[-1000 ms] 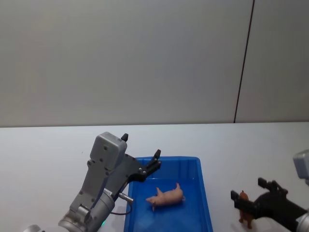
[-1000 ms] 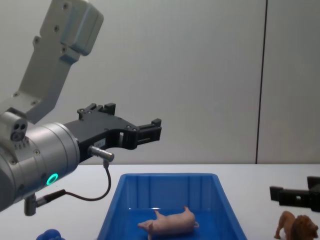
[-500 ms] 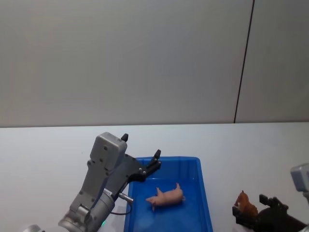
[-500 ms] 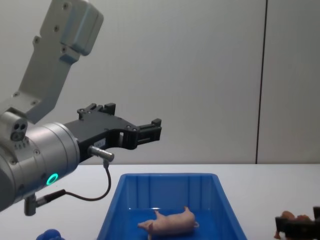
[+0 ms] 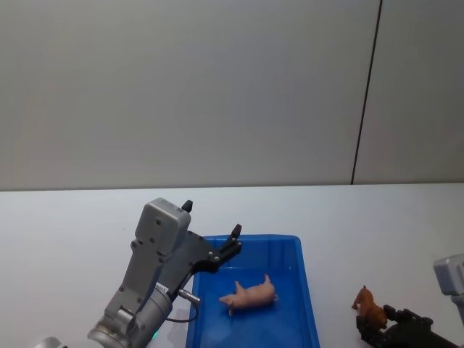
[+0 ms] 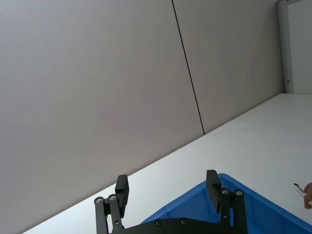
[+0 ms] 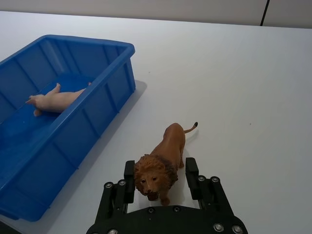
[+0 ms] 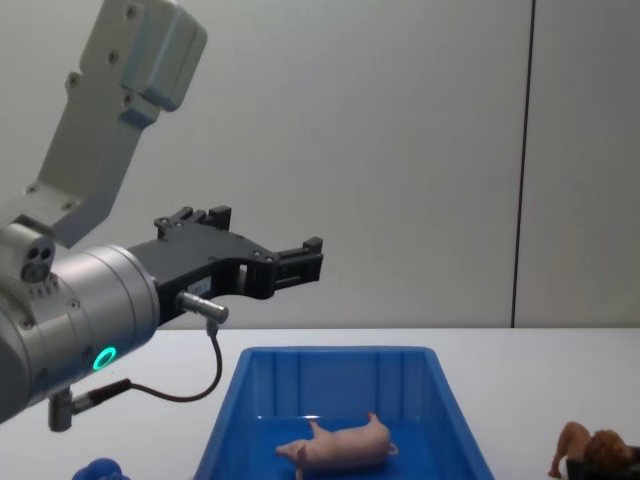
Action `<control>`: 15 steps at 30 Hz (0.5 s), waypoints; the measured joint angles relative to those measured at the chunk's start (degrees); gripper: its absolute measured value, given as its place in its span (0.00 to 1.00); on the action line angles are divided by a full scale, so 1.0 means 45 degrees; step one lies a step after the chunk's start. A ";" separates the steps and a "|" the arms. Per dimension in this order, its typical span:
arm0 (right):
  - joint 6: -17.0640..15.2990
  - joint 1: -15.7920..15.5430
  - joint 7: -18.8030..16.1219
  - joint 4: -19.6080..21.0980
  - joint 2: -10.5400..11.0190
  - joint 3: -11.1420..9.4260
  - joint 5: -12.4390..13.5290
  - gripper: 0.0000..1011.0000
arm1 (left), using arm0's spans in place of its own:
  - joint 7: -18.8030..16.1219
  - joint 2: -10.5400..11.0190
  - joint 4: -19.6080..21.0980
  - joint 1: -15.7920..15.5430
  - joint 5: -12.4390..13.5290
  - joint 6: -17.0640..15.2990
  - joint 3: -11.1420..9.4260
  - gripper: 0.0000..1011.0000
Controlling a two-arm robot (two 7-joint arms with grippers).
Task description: Pick up the two dolls from the table and place them into the box.
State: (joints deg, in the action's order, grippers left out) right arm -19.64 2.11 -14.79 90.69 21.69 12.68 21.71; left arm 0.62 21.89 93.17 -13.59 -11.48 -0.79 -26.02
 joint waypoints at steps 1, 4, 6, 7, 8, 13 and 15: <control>0.0017 0.0001 0.0016 -0.0008 -0.0006 0.0003 0.0000 0.61 | 0.0001 0.0000 0.0000 0.0000 0.0000 0.0000 0.0000 0.99; 0.0106 0.0001 0.0071 -0.0012 -0.0016 0.0008 -0.0003 0.53 | 0.0000 0.0000 0.0000 0.0000 0.0000 0.0000 0.0000 0.99; 0.0180 -0.0007 0.0107 0.0009 -0.0017 0.0012 -0.0026 0.46 | 0.0000 0.0000 0.0000 0.0000 0.0000 0.0000 0.0000 0.99; 0.0221 -0.0010 0.0123 0.0024 -0.0017 0.0012 -0.0038 0.45 | 0.0000 0.0000 0.0000 0.0000 0.0001 0.0000 0.0000 0.99; 0.0242 -0.0014 0.0132 0.0040 -0.0016 0.0012 -0.0045 0.44 | 0.0000 0.0000 0.0000 0.0000 0.0001 0.0000 0.0000 0.99; 0.0536 -0.0023 0.0174 0.0231 -0.0004 0.0011 -0.0158 0.44 | 0.0001 0.0000 0.0000 0.0001 0.0000 0.0000 0.0000 0.99; 0.0707 -0.0011 0.0163 0.0327 -0.0002 0.0009 -0.0228 0.44 | 0.0000 0.0000 0.0001 0.0000 0.0000 0.0000 0.0000 0.99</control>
State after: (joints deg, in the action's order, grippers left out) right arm -16.46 2.06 -14.06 92.16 21.68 12.72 20.68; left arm 0.62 21.89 93.18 -13.59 -11.48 -0.79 -26.02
